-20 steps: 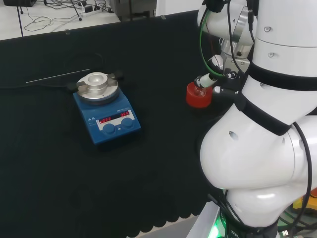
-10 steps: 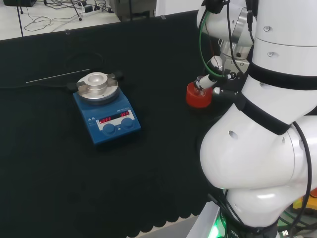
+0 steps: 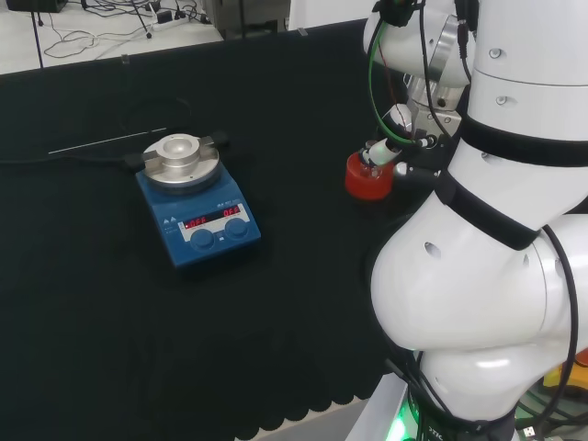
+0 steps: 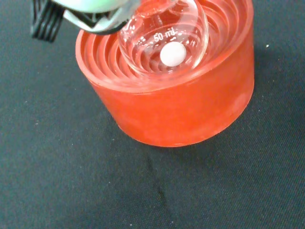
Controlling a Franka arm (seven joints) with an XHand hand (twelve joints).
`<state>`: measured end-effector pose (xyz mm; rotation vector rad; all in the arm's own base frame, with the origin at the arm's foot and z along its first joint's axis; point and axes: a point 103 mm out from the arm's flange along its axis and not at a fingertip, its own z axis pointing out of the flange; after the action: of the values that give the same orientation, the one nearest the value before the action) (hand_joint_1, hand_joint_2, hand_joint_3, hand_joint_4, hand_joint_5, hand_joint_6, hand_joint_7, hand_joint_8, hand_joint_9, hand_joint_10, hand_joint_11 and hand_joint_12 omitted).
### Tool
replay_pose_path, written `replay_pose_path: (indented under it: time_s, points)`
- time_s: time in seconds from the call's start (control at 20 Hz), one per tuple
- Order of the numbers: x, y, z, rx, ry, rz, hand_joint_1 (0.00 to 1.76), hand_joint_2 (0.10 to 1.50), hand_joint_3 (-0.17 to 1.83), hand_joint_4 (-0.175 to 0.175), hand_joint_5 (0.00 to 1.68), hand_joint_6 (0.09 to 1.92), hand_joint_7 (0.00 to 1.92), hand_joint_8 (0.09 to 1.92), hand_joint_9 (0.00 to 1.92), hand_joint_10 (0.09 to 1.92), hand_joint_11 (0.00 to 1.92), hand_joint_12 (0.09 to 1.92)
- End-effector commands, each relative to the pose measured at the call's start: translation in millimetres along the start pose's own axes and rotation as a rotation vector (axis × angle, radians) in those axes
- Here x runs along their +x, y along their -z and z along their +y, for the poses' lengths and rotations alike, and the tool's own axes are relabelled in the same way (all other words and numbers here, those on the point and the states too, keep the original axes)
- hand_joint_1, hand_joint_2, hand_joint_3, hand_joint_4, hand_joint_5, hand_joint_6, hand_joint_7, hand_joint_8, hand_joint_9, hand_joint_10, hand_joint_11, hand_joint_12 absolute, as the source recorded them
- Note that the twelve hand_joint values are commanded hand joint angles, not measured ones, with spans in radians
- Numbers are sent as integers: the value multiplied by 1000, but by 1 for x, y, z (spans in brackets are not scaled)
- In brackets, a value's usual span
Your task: Pick up the round-bottom flask.
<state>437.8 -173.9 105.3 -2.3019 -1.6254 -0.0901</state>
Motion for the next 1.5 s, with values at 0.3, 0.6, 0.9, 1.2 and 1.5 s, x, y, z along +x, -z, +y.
replay_pose_path:
  time_s: [0.3,0.6,0.9,1.2,1.5]
  points:
    - [12,-1,3,4,17,-13,916,637,646,-109,956,765,302,704,482,689,175,1401]
    - [12,0,2,-20,6,-54,1081,763,566,81,1113,883,352,700,549,657,255,1369]
    - [13,10,2,-38,9,-53,1112,718,676,49,1123,943,386,688,598,624,318,1346]
    - [9,15,0,-6,19,-15,1026,808,488,37,1009,921,356,696,570,634,278,1365]
    - [-5,17,-5,52,22,-26,911,629,661,-76,770,816,291,690,503,651,204,1389]
